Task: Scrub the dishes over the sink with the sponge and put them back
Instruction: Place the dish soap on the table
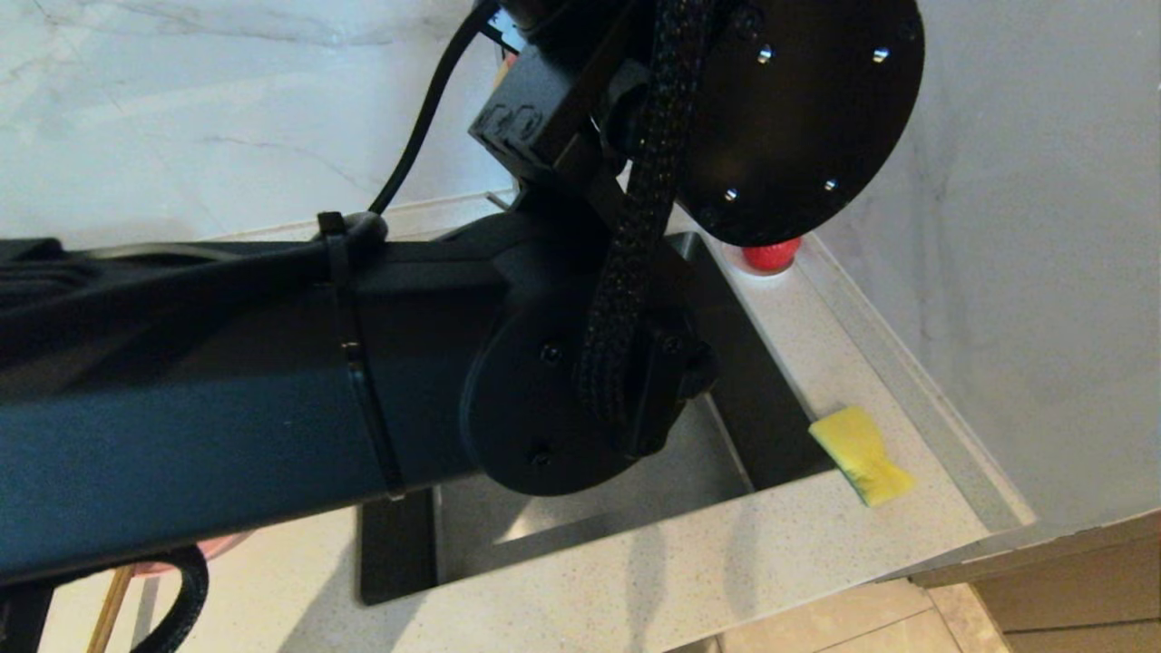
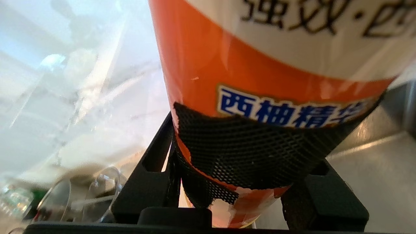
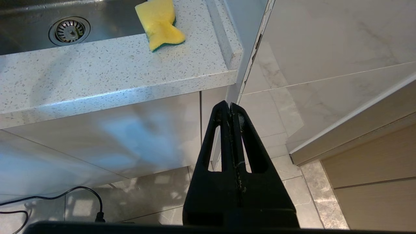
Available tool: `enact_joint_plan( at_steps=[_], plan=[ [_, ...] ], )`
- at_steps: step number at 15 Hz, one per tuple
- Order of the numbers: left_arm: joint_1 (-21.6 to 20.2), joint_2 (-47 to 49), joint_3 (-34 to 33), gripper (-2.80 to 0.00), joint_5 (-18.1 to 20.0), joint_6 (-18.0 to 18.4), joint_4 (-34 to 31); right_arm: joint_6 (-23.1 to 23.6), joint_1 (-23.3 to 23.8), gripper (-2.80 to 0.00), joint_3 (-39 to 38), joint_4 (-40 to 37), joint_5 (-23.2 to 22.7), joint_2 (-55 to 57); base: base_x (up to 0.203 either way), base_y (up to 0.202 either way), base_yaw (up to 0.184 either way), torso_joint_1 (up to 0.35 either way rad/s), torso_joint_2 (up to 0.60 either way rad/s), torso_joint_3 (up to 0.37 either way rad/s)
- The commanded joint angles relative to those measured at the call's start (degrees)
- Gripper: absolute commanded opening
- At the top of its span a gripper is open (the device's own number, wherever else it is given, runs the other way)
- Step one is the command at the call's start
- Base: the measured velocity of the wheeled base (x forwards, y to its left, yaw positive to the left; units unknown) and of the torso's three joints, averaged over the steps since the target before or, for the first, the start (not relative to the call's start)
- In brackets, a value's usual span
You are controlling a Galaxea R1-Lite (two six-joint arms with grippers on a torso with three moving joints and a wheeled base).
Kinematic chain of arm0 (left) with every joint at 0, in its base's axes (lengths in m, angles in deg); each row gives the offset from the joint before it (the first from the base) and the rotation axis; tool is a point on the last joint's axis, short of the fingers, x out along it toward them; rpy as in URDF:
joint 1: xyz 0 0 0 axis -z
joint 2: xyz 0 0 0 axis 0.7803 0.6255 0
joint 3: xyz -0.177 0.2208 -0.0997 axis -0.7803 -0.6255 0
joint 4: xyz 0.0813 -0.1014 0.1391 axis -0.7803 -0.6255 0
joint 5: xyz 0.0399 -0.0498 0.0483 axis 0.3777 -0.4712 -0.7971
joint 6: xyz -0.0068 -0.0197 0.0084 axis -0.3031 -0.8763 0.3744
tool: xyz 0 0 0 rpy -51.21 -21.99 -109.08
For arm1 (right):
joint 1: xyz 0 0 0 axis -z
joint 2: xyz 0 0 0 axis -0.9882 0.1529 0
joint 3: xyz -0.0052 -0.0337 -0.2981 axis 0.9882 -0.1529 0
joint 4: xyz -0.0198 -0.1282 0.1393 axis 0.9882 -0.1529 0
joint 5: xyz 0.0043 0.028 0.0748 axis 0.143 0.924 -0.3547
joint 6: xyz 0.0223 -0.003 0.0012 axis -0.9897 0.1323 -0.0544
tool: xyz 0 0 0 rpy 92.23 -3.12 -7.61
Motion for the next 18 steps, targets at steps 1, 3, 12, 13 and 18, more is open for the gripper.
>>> enact_joint_plan(
  at_steps=[1, 3, 12, 13, 18],
  plan=[
    [0.00, -1.77, 0.02, -2.80, 0.95, 0.39, 0.03, -0.01, -0.03, -2.80, 0.00, 0.02, -0.02, 0.07, 0.000, 0.000, 0.000, 0.000, 0.00, 0.000],
    [0.00, -3.00, -0.05, -2.80, 1.25, 0.39, 0.17, -0.01, 0.04, -2.80, 0.00, 0.02, 0.01, 0.07, 0.000, 0.000, 0.000, 0.000, 0.00, 0.000],
    [0.85, -8.71, -0.48, -2.80, 3.06, 0.23, 0.35, -0.01, -0.03, -2.80, 0.00, 0.02, -0.02, 0.06, 0.000, 0.000, 0.000, 0.000, 0.00, 0.000],
    [0.84, -9.18, 0.00, -2.80, 3.63, 0.17, 0.32, -0.01, -0.03, -2.80, 0.00, 0.02, 0.05, 0.01, 0.000, 0.000, 0.000, 0.000, 0.00, 0.000],
    [2.17, -11.22, -0.06, -2.80, 5.27, -0.35, -1.80, -0.01, 0.04, -2.80, 0.00, 0.02, -0.02, -0.02, 0.000, 0.000, 0.000, 0.000, 0.00, 0.000]
  ],
)
